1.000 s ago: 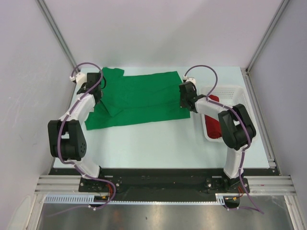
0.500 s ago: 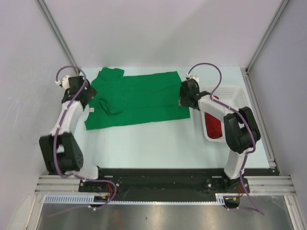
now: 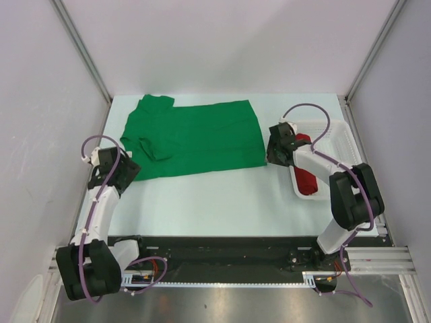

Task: Roll the t-shirts
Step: Fold the T-shirt at the center of the board.

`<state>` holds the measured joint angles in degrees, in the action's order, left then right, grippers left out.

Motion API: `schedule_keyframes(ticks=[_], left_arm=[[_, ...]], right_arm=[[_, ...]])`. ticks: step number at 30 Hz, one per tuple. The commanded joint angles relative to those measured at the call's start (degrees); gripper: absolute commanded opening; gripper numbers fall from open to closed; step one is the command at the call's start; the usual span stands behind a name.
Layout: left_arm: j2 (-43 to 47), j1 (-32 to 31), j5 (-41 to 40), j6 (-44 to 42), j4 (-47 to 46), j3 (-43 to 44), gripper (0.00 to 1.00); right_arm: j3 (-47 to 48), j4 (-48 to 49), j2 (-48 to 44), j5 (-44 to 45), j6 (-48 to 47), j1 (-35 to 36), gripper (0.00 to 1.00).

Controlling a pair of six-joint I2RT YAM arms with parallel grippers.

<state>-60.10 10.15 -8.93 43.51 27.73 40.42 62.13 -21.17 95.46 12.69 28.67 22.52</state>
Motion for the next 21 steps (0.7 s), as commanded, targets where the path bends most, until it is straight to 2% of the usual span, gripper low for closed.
schedule_keyframes(ticks=[1, 6, 9, 14, 21], left_arm=[[1.2, 0.9, 1.3, 1.2, -0.7, -1.5, 0.7], [0.6, 4.3, 2.7, 0.4, -0.9, -2.5, 0.71], [0.6, 6.8, 3.6, -0.6, -1.7, -3.2, 0.72], [-1.2, 11.8, 8.3, -2.2, -5.3, -4.5, 0.73], [-6.3, 12.6, 10.4, -3.1, -9.8, -4.2, 0.66]], right_arm=[[-1.2, -1.4, -4.1, 3.2, -0.8, -4.1, 0.51], [-2.8, 0.1, -4.9, -0.2, -1.1, -6.7, 0.53], [-3.2, 2.7, -5.3, -2.5, -0.7, -4.1, 0.58], [-3.1, 6.7, -2.9, -3.9, 0.6, -0.4, 0.61], [-2.9, 8.6, 1.4, -3.4, 1.1, 0.0, 0.61]])
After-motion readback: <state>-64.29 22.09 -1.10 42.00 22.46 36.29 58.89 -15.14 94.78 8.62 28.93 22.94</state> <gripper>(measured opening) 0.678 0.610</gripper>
